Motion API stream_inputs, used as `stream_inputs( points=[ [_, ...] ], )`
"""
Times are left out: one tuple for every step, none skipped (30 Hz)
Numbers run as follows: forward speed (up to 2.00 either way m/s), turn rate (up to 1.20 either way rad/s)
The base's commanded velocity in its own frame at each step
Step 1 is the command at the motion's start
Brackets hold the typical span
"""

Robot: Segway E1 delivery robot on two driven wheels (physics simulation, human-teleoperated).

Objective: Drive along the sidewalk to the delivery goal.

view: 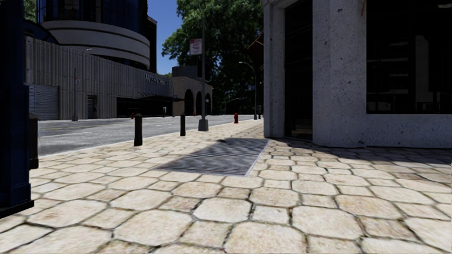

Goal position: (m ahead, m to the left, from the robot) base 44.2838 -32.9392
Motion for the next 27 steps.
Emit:
stream_inputs(
  points=[
    [2.00, 0.28],
    [2.00, 0.28],
    [2.00, 0.28],
    [2.00, 0.19],
    [2.00, 0.03],
    [2.00, 0.03],
    [2.00, 0.00],
    [2.00, 0.00],
    [2.00, 0.00],
    [2.00, 0.00],
    [2.00, 0.00],
    [2.00, 0.00],
    [2.00, 0.00],
    [2.00, 0.00],
    [2.00, 0.00],
    [2.00, 0.00],
    [2.00, 0.00],
    [2.00, 0.00],
    [2.00, 0.00],
    [2.00, 0.00],
    [2.00, 0.00],
    [2.00, 0.00],
    [2.00, 0.00],
    [2.00, 0.00],
    [2.00, 0.00],
    [2.00, 0.00],
    [2.00, 0.00]
  ],
)
